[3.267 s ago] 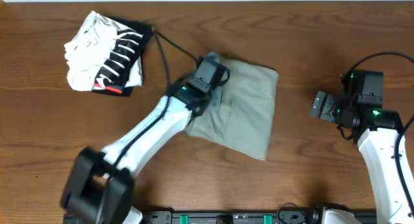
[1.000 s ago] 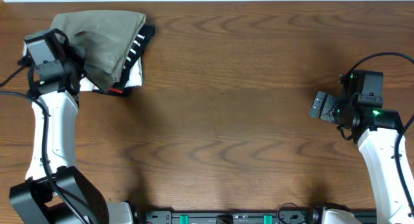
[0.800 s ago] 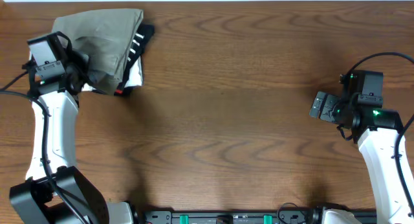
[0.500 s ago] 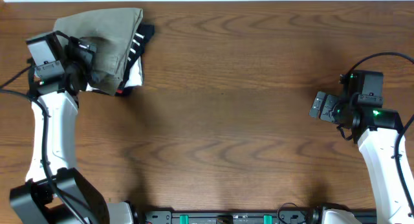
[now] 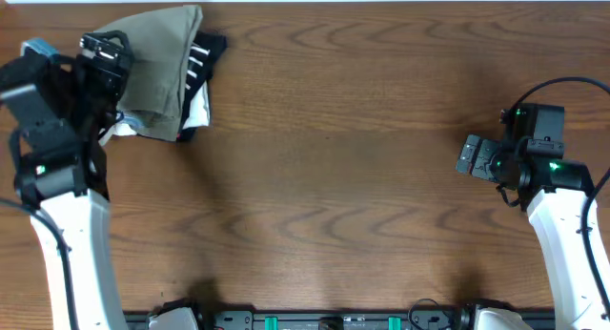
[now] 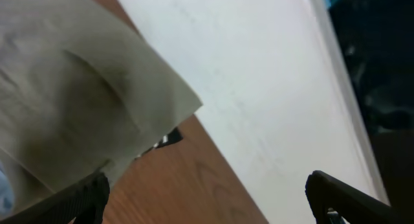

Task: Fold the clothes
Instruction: 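Lower the shorts onto the striped garment and open the left gripper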

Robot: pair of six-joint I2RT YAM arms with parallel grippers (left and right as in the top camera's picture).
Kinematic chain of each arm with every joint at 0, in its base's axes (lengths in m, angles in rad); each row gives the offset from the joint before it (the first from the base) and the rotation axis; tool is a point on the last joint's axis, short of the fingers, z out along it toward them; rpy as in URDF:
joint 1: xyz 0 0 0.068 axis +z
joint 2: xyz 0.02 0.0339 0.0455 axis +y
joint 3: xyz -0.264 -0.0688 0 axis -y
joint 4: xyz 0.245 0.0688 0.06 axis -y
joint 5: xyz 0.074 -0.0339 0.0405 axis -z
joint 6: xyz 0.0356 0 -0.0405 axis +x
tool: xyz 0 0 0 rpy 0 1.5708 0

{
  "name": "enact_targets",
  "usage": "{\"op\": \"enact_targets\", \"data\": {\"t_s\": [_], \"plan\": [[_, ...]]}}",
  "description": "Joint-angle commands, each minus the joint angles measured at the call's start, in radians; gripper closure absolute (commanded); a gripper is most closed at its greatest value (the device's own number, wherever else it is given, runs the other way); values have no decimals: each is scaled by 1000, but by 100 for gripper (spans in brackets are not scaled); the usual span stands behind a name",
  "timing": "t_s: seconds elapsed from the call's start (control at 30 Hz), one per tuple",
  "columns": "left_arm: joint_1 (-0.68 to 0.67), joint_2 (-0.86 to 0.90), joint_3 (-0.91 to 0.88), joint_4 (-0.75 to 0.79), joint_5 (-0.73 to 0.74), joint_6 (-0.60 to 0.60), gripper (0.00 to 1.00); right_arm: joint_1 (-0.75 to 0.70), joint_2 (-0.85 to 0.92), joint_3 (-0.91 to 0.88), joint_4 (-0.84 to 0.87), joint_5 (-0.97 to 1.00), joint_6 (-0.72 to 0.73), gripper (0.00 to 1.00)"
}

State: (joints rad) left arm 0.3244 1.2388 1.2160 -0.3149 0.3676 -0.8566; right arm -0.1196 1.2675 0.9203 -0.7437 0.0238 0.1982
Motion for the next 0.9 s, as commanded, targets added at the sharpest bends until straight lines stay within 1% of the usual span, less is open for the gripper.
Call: {"op": "enact_targets", "data": {"t_s": [0.0, 0.07, 0.1, 0.13, 0.2, 0.23, 0.3, 0.4, 0.47, 0.53, 0.77, 0.87], "plan": [[-1, 6, 23, -6, 14, 15, 4, -6, -5, -3, -2, 13, 11, 1], [-1, 20, 23, -5, 14, 21, 31, -6, -5, -3, -2, 13, 11, 1], [-1, 32, 23, -3, 14, 32, 51, -6, -5, -3, -2, 13, 11, 1], [-1, 45, 23, 3, 14, 44, 64, -6, -5, -3, -1, 13, 11, 1], [-2, 85, 23, 21, 16, 70, 87, -6, -5, -3, -2, 13, 11, 1], [-3, 106, 23, 33, 20, 85, 90, -6, -5, -3, -2, 13, 11, 1], [-3, 161, 23, 76, 68, 142, 94, -6, -5, -3, -2, 13, 11, 1], [-3, 253, 23, 182, 203, 212, 94, -6, -5, -3, -2, 13, 11, 1], [-3, 319, 23, 247, 279, 225, 94, -6, -5, -3, -2, 13, 11, 1], [-3, 373, 23, 265, 299, 224, 94, -6, -5, -3, -2, 13, 11, 1], [-3, 532, 15, 249, 314, 225, 94, -6, -5, -3, -2, 13, 11, 1], [-6, 592, 11, 249, 360, 245, 94, -6, -5, -3, -2, 13, 11, 1]]}}
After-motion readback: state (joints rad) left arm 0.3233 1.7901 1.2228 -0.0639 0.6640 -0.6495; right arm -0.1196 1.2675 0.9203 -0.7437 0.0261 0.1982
